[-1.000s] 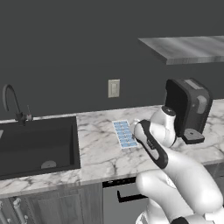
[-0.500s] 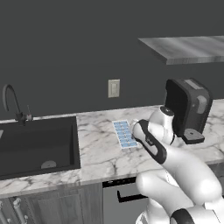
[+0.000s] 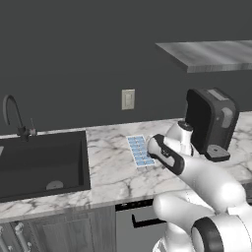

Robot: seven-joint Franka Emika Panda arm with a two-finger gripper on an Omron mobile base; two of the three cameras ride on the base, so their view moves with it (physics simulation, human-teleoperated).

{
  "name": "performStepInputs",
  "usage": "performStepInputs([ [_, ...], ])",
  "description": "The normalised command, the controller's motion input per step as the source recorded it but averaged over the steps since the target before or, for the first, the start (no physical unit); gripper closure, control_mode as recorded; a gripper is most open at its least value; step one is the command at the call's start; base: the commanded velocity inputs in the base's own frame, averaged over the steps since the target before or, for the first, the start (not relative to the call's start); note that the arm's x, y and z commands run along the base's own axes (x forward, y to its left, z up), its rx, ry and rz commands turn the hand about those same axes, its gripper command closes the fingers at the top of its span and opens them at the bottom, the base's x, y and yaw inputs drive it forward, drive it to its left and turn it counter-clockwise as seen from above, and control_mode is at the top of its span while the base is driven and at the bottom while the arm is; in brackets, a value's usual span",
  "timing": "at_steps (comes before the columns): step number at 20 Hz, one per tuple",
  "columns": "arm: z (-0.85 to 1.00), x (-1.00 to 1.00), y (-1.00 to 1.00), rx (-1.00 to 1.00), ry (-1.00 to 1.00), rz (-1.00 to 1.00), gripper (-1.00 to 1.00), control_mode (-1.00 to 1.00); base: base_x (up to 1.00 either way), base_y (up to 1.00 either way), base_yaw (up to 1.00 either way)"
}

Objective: The ice cube tray has been filled with water. Take the tray and place it in the freezer to make ice. Close the freezer door after placing the tray.

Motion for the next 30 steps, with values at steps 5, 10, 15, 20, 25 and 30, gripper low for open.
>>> performStepInputs([
  [5,-0.5,0.0,0.0,0.0,-0.05,0.0,-1.0,-1.0,0.0,0.0,0.0],
  [10,-0.46,0.0,0.0,0.0,-0.04,0.0,-1.0,-1.0,0.0,0.0,0.0],
  [15,-0.44,0.01,0.03,0.0,-0.04,0.0,-1.0,-1.0,0.0,0.0,0.0],
  [20,-0.44,0.11,0.12,0.0,-0.07,0.0,-1.0,-1.0,0.0,0.0,0.0],
  [25,-0.43,0.16,0.13,0.0,-0.07,0.0,-1.0,-1.0,0.0,0.0,0.0],
  [30,-0.32,0.13,0.17,0.0,-0.01,0.0,-1.0,-1.0,0.0,0.0,0.0],
])
